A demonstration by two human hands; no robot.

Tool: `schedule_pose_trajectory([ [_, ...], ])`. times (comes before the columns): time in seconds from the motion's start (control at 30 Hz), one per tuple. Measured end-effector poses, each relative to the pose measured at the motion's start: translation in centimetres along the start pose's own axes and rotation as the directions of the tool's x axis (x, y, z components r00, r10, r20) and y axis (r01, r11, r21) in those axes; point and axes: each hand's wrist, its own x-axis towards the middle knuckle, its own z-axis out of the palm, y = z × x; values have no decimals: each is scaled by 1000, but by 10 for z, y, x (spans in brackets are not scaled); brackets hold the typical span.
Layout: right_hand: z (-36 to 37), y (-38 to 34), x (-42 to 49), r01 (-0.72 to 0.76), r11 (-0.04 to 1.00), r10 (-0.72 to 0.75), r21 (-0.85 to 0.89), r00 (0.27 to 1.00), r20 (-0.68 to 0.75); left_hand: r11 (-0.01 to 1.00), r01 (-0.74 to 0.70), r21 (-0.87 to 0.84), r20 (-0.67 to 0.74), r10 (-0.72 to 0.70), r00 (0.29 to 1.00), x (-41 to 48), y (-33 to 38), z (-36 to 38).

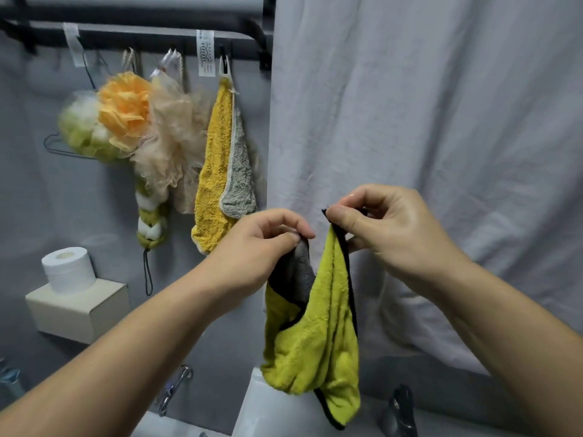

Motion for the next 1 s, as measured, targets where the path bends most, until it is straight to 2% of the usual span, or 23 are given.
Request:
schedule_pose_trajectory([
  [0.1, 2, 0, 6, 8, 1000, -8, -6, 1000, 4, 999, 39, -31, 35, -38, 999, 0, 0, -5],
  [0.17, 8, 0, 10, 11, 1000, -11, 8, 1000, 19, 998, -3, -66, 72, 8, 997, -2, 5, -6],
  [0.27, 18, 1, 19, -20, 998, 17, 53, 998, 61, 998, -54, -37, 43, 56, 998, 2, 9, -15],
  [0.4, 29, 2, 38, -27, 996, 19, 83, 995, 100, 998, -48, 49, 33, 46, 998, 16, 7, -38],
  [0.47, 37, 2, 50, 37, 999, -39, 25, 996, 76, 990, -39, 139, 56, 32, 998, 24, 8, -50],
  [0.57, 48, -6, 72, 146, 986, -143, -82, 989, 43, 945, 11, 328, 7, -14, 1000, 39, 19, -68],
  [0.63, 52, -15, 89, 184, 976, -182, -120, 983, 24, 870, 38, 492, 2, -44, 999, 50, 33, -83],
  [0.67, 53, -19, 98, 198, 970, -197, -139, 980, 19, 784, 42, 620, -3, -51, 999, 55, 39, -91],
  [0.73, 57, -28, 114, 228, 958, -227, -172, 974, 27, 524, -3, 851, -16, 32, 999, 65, 51, -107],
  [0.77, 59, -32, 121, 240, 954, -238, -182, 971, 37, 476, -50, 878, -8, 118, 993, 70, 55, -114],
  [0.8, 63, -35, 128, 248, 951, -244, -186, 969, 46, 532, -112, 839, 11, 190, 982, 74, 58, -121],
  [0.83, 67, -39, 134, 252, 950, -246, -184, 968, 54, 671, -180, 719, 23, 236, 972, 79, 59, -126],
  [0.87, 71, -42, 142, 253, 951, -245, -179, 967, 63, 808, -219, 547, 20, 248, 968, 83, 58, -128],
  [0.9, 74, -45, 149, 250, 952, -242, -174, 968, 69, 904, -217, 368, 10, 230, 973, 88, 58, -129],
  [0.93, 77, -46, 156, 247, 953, -238, -176, 969, 69, 957, -195, 217, 0, 200, 980, 91, 57, -131],
  [1.0, 82, -50, 170, 245, 953, -236, -180, 969, 69, 989, -147, 9, -29, 147, 989, 100, 55, -135],
])
